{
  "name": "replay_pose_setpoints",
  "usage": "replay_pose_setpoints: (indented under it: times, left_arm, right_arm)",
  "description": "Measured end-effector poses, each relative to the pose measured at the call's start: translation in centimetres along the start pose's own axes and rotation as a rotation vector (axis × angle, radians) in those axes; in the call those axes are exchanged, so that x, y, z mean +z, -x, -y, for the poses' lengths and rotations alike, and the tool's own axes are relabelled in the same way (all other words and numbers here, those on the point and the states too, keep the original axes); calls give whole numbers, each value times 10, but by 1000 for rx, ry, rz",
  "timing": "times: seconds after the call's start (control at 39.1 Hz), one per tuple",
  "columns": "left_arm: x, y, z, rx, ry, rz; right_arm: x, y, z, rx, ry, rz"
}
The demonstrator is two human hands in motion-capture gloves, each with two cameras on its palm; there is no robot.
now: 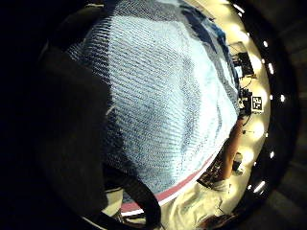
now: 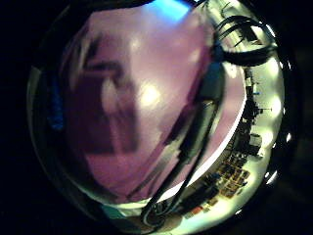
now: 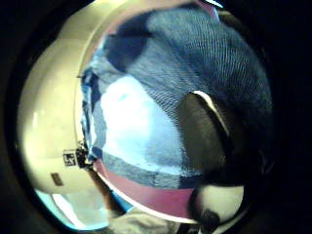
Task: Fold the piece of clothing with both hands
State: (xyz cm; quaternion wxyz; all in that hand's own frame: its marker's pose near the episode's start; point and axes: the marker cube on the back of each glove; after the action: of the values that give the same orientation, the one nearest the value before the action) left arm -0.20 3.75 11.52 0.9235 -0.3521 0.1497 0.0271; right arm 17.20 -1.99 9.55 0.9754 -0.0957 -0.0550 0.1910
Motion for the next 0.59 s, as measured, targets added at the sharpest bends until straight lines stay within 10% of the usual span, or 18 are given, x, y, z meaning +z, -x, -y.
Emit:
replay_pose_setpoints:
  times: [0.23, 0.41, 0.59]
  left_arm:
    - [-3, -43, 18, 11, 19, 5]
    - [-3, -85, 25, 38, 140, 32]
    - [-10, -96, 27, 38, 110, -29]
  right_arm:
    - [45, -29, 95, -13, -447, -142]
    - [-5, -44, 96, 151, -74, 396]
    - [-133, 30, 36, 25, -231, 890]
